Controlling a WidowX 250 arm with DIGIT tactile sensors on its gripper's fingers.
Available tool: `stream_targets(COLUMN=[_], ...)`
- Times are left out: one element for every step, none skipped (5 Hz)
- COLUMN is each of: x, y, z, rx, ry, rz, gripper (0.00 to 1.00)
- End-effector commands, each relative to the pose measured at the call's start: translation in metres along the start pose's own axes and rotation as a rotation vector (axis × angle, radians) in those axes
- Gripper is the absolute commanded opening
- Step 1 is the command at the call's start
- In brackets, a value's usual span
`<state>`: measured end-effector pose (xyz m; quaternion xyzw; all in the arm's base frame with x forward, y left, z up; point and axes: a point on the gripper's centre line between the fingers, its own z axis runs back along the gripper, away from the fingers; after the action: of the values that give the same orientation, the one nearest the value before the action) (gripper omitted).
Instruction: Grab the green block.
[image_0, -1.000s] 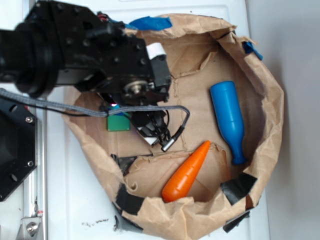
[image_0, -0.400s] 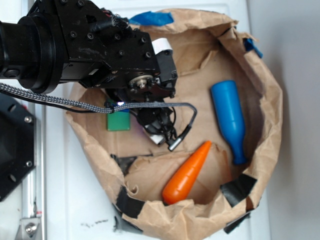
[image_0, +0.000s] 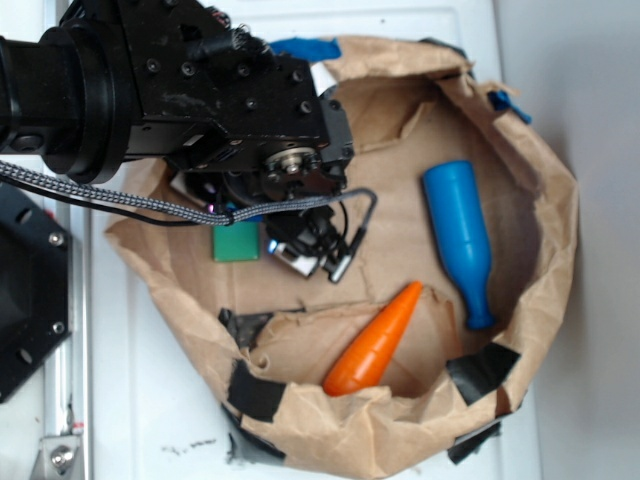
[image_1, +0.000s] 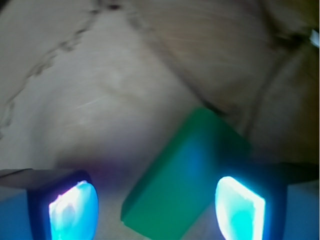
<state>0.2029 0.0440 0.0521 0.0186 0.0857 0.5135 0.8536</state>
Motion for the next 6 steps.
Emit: stream_targets(x=[-0.001,0.007,0.010,0.013,0.014,0.015], y=[0.006,0.003,0.000,-0.008,-0.012,-0.015], z=[0.018,0.010,0.005,0.000,-0.007,-0.014], rx=[-0.012,-0.011,-0.007,-0.039,-0.057,-0.124], ry=[0.049,0.040,0.002,0.008,0.039,0.037], rz=[0.190,0.184,0.146,0.085,0.064,-0.006], gripper=[1.00,1.00,1.00,1.00,1.00,1.00])
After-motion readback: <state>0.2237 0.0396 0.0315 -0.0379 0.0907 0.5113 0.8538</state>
